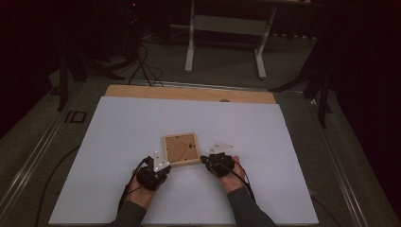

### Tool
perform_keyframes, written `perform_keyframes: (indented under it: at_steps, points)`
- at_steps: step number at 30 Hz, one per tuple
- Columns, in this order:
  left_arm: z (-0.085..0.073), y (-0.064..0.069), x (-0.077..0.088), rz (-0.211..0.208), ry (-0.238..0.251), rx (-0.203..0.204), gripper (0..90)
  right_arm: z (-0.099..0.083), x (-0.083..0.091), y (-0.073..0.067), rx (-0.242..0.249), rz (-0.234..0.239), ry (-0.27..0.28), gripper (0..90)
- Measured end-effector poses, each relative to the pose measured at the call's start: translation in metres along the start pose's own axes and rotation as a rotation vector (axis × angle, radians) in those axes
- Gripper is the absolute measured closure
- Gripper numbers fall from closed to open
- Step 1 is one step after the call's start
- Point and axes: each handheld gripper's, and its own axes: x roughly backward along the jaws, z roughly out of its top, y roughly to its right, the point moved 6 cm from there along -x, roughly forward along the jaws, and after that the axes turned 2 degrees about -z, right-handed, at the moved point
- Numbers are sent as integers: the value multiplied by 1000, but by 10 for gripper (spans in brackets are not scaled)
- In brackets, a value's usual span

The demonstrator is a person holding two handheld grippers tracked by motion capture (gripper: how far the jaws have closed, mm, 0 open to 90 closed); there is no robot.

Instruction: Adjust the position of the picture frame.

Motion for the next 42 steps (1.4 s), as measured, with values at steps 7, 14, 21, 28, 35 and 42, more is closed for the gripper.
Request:
perform_keyframes:
  at_steps: [7,14,21,28,35,42]
  points:
    - [-6,-15,2,23,-22,45,868,2,-3,-8,20,17,1,899]
    - [-11,-36,11,65,-30,105,890,3,-5,-11,19,31,3,899]
    - [-6,-49,8,53,-7,155,894,4,-6,-11,12,34,3,899]
    - [-4,-44,-5,28,-11,140,895,4,-6,-11,9,37,6,899]
    - [0,-45,-8,40,-12,138,897,3,-6,-10,4,37,6,899]
    - [8,-42,-15,37,-11,132,897,2,-4,-2,-11,10,1,899]
